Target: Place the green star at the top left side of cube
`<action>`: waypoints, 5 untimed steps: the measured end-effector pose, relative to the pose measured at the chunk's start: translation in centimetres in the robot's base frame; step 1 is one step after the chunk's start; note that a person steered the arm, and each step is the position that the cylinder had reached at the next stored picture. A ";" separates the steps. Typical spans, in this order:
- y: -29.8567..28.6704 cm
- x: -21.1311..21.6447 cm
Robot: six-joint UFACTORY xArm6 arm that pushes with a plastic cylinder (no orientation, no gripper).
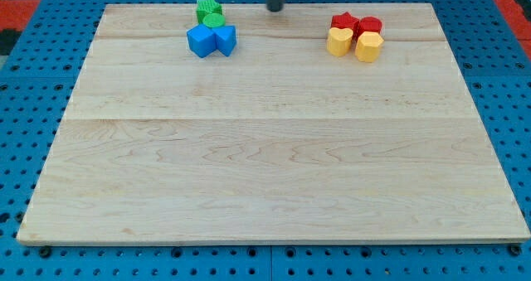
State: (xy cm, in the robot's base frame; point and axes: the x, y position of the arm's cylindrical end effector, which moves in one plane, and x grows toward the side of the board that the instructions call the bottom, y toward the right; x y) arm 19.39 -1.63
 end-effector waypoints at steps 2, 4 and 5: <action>-5.6 0.3; -10.8 5.5; -9.7 6.3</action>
State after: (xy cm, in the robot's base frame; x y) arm 25.69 -11.36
